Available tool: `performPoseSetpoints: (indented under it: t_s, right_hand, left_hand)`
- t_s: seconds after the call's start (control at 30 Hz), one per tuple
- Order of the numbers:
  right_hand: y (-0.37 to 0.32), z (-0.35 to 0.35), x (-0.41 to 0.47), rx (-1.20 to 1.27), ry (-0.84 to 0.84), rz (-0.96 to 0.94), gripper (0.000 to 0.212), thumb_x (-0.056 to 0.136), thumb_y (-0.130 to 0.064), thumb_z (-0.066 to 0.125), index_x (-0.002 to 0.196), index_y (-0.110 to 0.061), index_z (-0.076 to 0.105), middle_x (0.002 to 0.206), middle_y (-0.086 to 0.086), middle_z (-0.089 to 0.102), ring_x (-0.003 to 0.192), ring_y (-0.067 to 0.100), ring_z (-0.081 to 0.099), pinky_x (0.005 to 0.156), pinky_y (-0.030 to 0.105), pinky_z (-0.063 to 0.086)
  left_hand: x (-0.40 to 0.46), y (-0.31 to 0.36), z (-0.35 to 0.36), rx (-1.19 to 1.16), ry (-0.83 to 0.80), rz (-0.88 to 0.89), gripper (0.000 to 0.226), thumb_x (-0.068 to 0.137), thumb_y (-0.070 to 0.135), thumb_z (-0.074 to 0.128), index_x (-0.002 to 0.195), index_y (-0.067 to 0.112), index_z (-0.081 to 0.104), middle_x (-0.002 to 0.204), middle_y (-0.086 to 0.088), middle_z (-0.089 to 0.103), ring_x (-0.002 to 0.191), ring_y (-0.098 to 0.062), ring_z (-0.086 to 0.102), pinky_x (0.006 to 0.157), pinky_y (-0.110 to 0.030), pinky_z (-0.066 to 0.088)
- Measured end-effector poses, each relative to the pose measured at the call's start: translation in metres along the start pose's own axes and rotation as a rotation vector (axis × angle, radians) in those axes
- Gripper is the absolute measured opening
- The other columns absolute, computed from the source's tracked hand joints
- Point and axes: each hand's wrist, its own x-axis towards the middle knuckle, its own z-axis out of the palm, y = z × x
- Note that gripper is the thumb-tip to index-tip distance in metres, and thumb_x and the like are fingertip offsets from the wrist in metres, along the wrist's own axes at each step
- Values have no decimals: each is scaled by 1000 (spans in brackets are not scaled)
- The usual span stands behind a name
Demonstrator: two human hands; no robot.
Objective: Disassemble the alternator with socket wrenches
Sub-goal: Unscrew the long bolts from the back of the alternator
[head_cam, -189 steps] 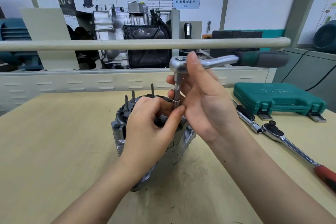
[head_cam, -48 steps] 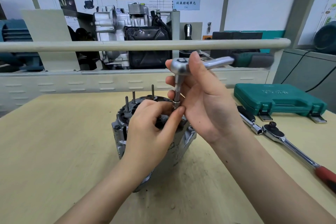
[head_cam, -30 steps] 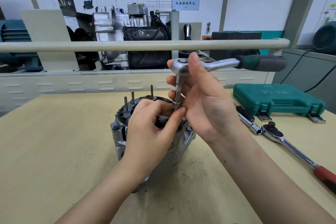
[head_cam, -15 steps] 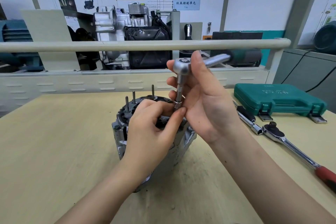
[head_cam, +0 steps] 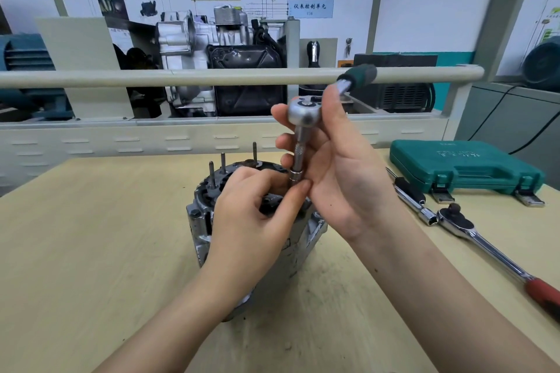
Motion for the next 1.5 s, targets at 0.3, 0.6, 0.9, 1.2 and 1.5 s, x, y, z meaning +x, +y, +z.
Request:
performPoseSetpoints:
  t_s: [0.3,0.6,0.9,1.2,1.5]
  right_hand:
    - [-1,2,-1,19,55,-81,55,57,-34,63,103,-7,53,75,1,63,57,6,59,51,21,45]
    - [0,0,1,10,4,6,40,67,-48,49,78,-13,65,75,-5,70,55,5,57,54,17,45]
    - [0,1,0,28,68,-82,51,56,-36,63,97,-7,53,75,-2,66,57,7,57,52,21,44]
    - [-2,0,1,9,35,1,51,67,-45,51,96,-5,60,70,-6,67,54,4,56,52,17,46]
    - [-2,-2,3,16,28,-14,39,68,-44,52,85,-9,62,76,-3,70,54,6,58,52,19,46]
  left_hand:
    - [1,1,0,3,27,-14,25,73,32,65,61,37,43,57,18,47,68,3,45,62,-8,34]
    - [1,-1,-2,-18,-55,39,31,78,39,51,77,11,67,72,8,58,75,-6,49,66,-14,38]
    - [1,0,-1,23,-10,18,20,75,29,64,64,34,48,63,14,48,68,1,45,63,-7,34]
    - [12,4,-15,29,-265,-49,11,74,37,58,66,30,53,63,12,53,70,-3,50,66,-21,41]
    - [25,6,-34,163,-559,46,16,78,16,68,92,14,60,82,8,65,87,-15,58,79,-36,44]
